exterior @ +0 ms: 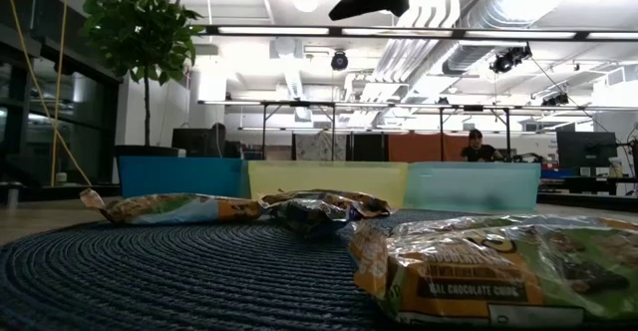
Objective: Pick and place Granola Bars by type
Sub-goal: Put the blue granola bar into the blue bin
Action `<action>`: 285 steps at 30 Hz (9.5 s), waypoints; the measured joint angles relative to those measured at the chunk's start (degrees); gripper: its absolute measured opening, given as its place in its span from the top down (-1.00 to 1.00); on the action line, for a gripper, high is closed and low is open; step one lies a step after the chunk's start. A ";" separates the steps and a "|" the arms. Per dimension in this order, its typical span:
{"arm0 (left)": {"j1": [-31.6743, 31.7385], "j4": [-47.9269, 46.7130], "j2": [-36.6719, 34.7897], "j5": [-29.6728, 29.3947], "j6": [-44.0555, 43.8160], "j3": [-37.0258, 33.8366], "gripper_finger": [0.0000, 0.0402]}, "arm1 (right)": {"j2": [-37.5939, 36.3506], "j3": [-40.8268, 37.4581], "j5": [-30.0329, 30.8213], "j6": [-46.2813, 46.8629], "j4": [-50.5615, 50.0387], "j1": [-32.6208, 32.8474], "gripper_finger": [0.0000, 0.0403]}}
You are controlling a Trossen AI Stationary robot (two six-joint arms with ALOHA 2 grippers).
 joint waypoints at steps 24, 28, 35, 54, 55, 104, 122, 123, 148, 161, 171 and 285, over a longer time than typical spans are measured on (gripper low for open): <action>33.16 -5.43 12.50 30.15 -25.95 -19.65 0.85 | -0.02 0.00 -0.69 1.54 -0.09 0.65 -0.20; 36.10 -1.42 15.24 34.67 -28.27 -22.73 0.85 | -0.04 0.00 -1.04 1.54 -0.10 0.65 -0.20; 38.93 1.27 19.98 38.84 -30.70 -23.87 0.85 | -0.07 0.00 -1.49 1.74 -0.09 0.65 -0.20; 38.91 5.19 21.00 38.65 -36.11 -23.85 0.65 | -0.09 0.02 -3.02 1.93 -0.09 0.67 -0.20; 38.91 5.16 21.00 38.69 -36.11 -23.85 0.59 | -0.09 0.02 -3.03 1.93 -0.09 0.67 -0.20; 2.53 8.70 -13.73 48.24 -17.77 -13.11 0.05 | -8.94 0.09 -4.76 7.82 -13.40 3.16 -0.20; -31.19 0.60 -12.05 3.04 -22.88 -14.94 0.05 | -0.28 0.09 -7.97 39.51 -13.35 15.36 -0.20; -32.16 0.75 -12.06 1.28 -23.03 -15.12 0.05 | 1.35 0.09 -7.99 40.84 -12.48 15.57 -0.20; -39.55 0.45 -12.09 -5.68 -25.64 -15.54 0.05 | 19.46 12.03 -12.77 36.92 -3.86 9.10 -0.05; -39.53 -0.03 -12.09 -5.65 -25.75 -15.54 0.05 | 35.76 40.14 -17.07 37.69 -42.41 7.62 -0.03; -39.53 -0.12 -12.09 -5.63 -25.80 -15.54 0.05 | 40.81 40.26 -19.03 45.10 -41.98 6.99 -0.03; -39.52 -0.74 -12.09 -5.79 -27.34 -15.52 0.05 | 37.33 24.59 -21.67 54.27 -20.95 8.46 0.89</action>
